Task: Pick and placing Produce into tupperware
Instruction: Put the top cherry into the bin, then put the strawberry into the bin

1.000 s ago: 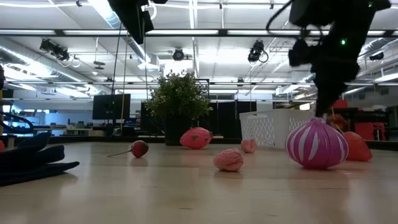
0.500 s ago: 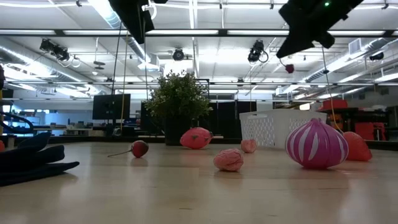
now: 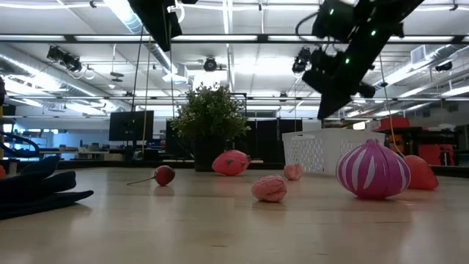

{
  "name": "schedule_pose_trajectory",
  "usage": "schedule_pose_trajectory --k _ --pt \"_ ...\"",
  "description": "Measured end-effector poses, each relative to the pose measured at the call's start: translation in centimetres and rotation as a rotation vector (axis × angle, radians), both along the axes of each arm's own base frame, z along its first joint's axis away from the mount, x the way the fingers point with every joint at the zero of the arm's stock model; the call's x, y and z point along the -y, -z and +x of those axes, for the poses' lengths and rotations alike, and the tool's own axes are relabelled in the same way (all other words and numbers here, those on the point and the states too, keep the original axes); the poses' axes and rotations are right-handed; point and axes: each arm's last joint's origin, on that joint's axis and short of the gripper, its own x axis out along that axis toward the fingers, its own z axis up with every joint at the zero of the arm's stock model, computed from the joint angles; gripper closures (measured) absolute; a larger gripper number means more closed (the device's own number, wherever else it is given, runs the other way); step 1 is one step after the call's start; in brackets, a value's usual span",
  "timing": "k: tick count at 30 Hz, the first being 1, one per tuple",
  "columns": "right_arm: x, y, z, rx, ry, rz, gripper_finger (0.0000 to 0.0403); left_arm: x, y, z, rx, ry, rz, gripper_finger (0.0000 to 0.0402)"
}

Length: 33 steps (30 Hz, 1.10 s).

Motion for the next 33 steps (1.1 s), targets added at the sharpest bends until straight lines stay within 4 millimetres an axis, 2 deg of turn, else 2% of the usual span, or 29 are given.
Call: schedule_pose_trajectory --k 6,14,24,33 --pt "2.5 2.6 0.2 -0.037 0.004 0.205 0.0400 0.0 0.0 0.0 0.001 0.000 0.000 0.0340" --pt "4.1 4.8 0.2 -0.114 0.017 0.275 0.0400 0.0 0.0 0.0 0.001 0.001 0.000 0.0345" --pt "4.1 5.3 0.5 -0.169 -0.125 0.274 0.0372 0.0 0.0 0.0 0.001 0.001 0.001 0.0344" --pt "4.1 5.0 0.4 -0.184 -0.157 0.248 0.0340 0.0 0.0 0.0 0.002 0.002 0.001 0.0344"
